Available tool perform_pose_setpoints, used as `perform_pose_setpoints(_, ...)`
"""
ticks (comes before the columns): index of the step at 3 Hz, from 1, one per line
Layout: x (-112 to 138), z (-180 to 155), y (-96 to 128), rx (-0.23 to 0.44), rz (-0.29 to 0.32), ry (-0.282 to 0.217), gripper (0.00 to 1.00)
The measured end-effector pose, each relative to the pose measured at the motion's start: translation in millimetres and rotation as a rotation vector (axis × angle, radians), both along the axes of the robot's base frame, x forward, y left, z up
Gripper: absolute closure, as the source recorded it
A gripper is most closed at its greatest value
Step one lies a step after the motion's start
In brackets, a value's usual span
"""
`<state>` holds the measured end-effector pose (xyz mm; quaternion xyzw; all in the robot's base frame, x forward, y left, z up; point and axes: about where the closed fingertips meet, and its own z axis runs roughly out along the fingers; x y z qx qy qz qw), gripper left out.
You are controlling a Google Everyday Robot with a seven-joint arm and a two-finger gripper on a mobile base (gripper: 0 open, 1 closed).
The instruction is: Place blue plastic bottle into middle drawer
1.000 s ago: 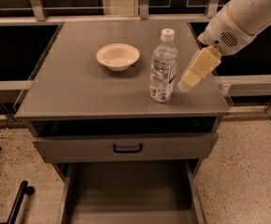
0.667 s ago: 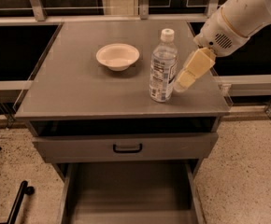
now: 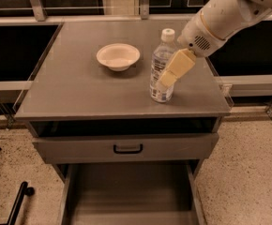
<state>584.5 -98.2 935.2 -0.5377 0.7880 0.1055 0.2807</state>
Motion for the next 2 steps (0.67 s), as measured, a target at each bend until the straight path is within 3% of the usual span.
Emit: perform_pose_setpoints(2, 13.2, -14.2, 18.2, 0.0, -0.011, 0.0, 0.0)
